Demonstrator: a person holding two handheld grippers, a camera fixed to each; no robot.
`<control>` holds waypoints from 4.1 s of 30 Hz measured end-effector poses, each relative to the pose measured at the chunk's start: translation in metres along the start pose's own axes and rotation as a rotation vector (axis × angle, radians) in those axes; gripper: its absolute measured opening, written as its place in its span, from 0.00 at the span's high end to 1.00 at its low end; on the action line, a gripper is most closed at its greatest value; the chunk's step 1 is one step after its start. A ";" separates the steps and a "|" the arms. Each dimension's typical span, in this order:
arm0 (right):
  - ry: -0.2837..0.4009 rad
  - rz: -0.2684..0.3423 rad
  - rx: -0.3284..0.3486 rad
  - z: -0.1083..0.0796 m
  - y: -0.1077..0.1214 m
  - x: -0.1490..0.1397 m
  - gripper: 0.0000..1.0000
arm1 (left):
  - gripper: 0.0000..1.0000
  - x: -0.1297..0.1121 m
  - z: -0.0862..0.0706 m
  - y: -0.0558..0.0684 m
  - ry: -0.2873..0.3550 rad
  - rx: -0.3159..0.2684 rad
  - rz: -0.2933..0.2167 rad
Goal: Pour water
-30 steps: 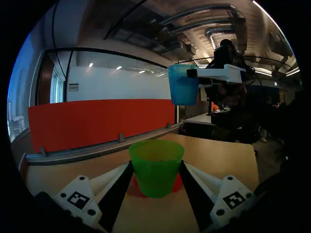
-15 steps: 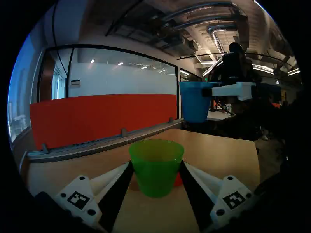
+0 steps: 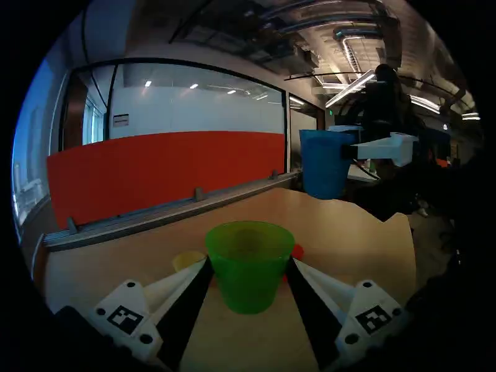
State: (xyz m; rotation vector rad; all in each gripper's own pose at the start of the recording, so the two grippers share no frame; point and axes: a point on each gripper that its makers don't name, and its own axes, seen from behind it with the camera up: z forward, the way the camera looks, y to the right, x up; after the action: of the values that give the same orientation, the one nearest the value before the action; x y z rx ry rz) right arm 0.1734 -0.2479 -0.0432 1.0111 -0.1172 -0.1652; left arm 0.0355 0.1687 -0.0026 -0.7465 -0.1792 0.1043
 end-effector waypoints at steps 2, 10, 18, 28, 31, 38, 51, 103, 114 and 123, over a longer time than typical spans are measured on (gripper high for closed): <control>-0.001 0.002 0.001 0.000 0.000 -0.004 0.09 | 0.18 -0.003 0.000 -0.001 -0.008 0.000 0.000; -0.027 -0.001 0.001 0.000 -0.001 -0.021 0.09 | 0.18 -0.011 0.001 -0.003 -0.040 0.001 0.007; -0.083 0.003 0.007 0.001 -0.003 -0.041 0.08 | 0.18 -0.019 0.002 -0.003 -0.073 -0.003 0.011; -0.170 -0.007 0.018 0.002 -0.005 -0.069 0.08 | 0.18 -0.034 0.004 -0.005 -0.142 -0.005 0.028; -0.197 -0.008 0.024 0.002 -0.006 -0.078 0.08 | 0.18 -0.039 0.004 -0.004 -0.165 -0.009 0.034; -0.241 -0.010 0.035 0.006 -0.008 -0.093 0.08 | 0.18 -0.051 0.003 -0.004 -0.223 -0.019 0.060; -0.311 -0.007 0.054 0.014 -0.012 -0.122 0.08 | 0.18 -0.073 0.005 -0.012 -0.317 -0.027 0.090; -0.422 0.032 0.083 0.032 -0.024 -0.206 0.08 | 0.18 -0.153 0.032 -0.010 -0.483 -0.100 0.060; -0.423 0.033 0.085 0.033 -0.026 -0.207 0.08 | 0.18 -0.159 0.028 -0.011 -0.494 -0.101 0.052; -0.425 0.034 0.088 0.034 -0.028 -0.209 0.08 | 0.17 -0.160 0.028 -0.012 -0.508 -0.098 0.044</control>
State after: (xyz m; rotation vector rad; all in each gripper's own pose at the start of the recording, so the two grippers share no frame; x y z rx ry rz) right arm -0.0397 -0.2506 -0.0537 1.0490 -0.5317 -0.3449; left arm -0.1263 0.1533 0.0054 -0.8114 -0.6549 0.3289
